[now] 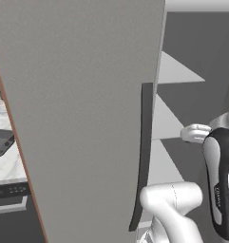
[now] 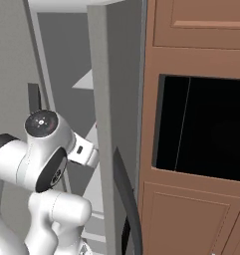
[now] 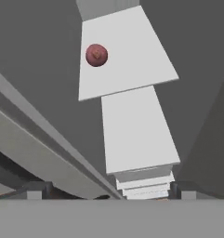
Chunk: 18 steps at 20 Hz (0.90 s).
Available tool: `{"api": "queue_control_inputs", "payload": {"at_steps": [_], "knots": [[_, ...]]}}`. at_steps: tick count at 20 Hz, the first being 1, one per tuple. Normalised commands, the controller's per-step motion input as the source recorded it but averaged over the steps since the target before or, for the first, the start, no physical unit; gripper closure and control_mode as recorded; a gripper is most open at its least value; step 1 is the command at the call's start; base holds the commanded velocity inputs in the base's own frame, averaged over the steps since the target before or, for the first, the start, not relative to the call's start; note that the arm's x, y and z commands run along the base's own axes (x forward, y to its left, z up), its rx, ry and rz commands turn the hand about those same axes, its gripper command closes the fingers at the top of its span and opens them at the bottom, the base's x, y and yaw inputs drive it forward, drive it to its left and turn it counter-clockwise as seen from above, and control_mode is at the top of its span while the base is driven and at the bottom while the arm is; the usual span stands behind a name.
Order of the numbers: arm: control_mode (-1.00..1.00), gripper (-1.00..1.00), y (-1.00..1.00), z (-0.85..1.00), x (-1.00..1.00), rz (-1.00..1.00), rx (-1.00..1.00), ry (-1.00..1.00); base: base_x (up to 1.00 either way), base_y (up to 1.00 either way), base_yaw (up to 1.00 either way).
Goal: Take the onion and potato out of the freezer and place them in the tupperware container on the counter. Then put the tupperware containing the vegetables back in the freezer.
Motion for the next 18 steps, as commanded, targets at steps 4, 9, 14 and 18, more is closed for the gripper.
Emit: {"api": "queue_control_inputs", "payload": {"at_steps": [4,9,14,18], "knots": [[-1.00,-1.00,0.00,0.00,0.75,-0.02,0.05,-0.01,0.00,0.00,0.00],[-1.00,-1.00,0.00,0.00,0.76,0.00,0.07,0.00,0.00,0.00,0.00],[-1.00,-1.00,0.00,-0.01,0.52,0.00,0.12,0.00,0.00,0.00,0.00],[-1.00,-1.00,0.00,-0.11,0.43,0.00,0.13,0.00,0.00,0.00,0.00]]}}
